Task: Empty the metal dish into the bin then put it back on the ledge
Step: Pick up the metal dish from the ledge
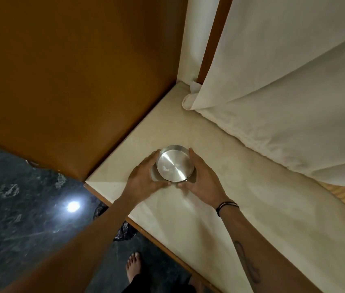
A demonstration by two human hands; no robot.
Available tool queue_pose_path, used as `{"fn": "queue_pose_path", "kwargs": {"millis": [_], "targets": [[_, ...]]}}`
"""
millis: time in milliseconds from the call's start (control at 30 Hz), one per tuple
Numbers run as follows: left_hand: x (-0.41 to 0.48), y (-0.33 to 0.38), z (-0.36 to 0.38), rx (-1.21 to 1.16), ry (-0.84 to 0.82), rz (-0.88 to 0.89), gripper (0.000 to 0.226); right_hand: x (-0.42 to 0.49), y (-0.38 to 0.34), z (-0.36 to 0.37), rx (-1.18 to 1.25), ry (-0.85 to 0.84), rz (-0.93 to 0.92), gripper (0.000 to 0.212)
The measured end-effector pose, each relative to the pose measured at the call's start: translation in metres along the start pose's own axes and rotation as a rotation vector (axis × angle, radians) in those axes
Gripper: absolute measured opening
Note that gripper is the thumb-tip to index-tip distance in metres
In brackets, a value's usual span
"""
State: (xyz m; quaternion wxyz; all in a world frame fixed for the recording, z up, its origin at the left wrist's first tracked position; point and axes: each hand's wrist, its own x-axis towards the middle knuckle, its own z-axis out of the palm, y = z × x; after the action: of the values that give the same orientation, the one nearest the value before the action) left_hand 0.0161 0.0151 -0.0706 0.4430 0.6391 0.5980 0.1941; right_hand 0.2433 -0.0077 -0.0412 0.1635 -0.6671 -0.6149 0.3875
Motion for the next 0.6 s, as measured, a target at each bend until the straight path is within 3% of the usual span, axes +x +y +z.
{"fn": "queue_pose_path", "kwargs": {"millis": [167,367,600], "targets": [[-0.003,0.011,-0.015,-0.204,-0.052,-0.024,0.1,-0.006,-0.003,0.004,0.282,0.013,0.069,0.128],[-0.034,0.01,-0.03,-0.47,-0.095,-0.069,0.097,-0.037,-0.017,0.016,0.386,0.011,0.067,0.104],[-0.093,-0.004,-0.058,-0.572,-0.071,-0.113,0.092,-0.084,-0.046,0.05,0.47,0.04,0.068,0.115]]}}
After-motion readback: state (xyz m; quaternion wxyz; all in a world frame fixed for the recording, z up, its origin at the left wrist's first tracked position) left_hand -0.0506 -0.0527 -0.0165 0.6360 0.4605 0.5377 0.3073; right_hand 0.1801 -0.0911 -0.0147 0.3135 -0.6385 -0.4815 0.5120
